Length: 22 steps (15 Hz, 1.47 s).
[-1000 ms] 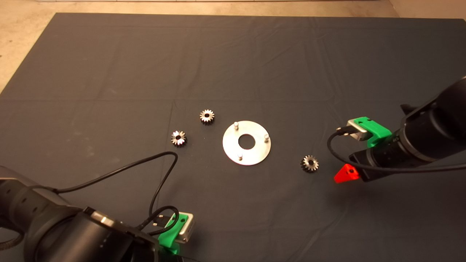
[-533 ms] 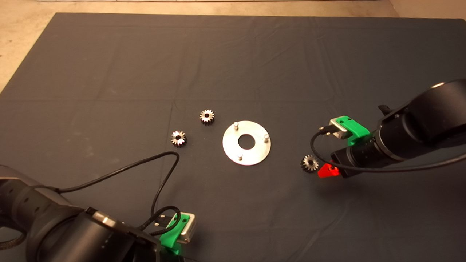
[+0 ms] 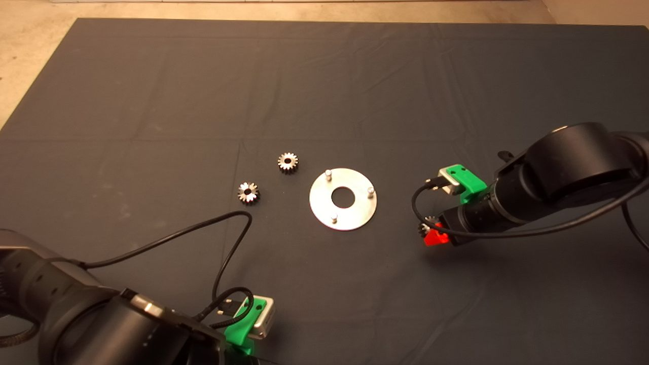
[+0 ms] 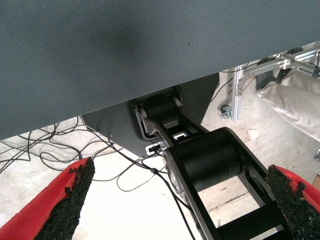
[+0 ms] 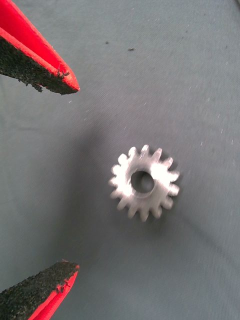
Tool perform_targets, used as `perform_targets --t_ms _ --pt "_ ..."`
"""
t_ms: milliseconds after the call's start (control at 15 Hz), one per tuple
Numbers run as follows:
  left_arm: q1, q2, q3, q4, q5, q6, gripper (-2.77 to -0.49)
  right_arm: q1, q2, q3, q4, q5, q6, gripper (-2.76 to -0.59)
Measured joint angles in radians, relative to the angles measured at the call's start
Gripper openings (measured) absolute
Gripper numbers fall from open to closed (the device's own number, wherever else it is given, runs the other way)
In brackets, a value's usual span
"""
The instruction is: Install three planetary gears onto the carrier pins
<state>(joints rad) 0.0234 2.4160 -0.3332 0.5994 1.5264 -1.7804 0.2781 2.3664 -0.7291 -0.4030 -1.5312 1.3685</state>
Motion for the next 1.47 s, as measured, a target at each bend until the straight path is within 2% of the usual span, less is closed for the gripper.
perform_targets --t_ms 200,467,867,1000,1133,1467 --pt "-0.013 0.000 0.000 0.003 0.000 0.000 -0.77 -0.012 0.006 -0.027 -0.026 0.001 -0.022 -0.86" --pt "-0.042 0.002 0.000 0.011 0.000 0.000 -0.77 -0.015 0.011 -0.069 -0.047 0.000 -0.063 -0.86" --pt "-0.101 0.002 0.000 0.015 0.000 0.000 -0.77 -0.021 0.017 -0.098 -0.053 0.000 -0.083 -0.86" --pt "-0.108 0.002 0.000 0.015 0.000 0.001 -0.77 -0.021 0.017 -0.101 -0.053 0.001 -0.085 -0.86" --pt "-0.115 0.001 0.000 0.015 0.000 0.001 -0.77 -0.036 0.021 -0.101 -0.056 0.001 -0.085 -0.86" --pt "-0.116 0.000 0.000 0.017 0.000 0.001 -0.77 -0.060 0.032 -0.103 -0.057 0.001 -0.084 -0.96"
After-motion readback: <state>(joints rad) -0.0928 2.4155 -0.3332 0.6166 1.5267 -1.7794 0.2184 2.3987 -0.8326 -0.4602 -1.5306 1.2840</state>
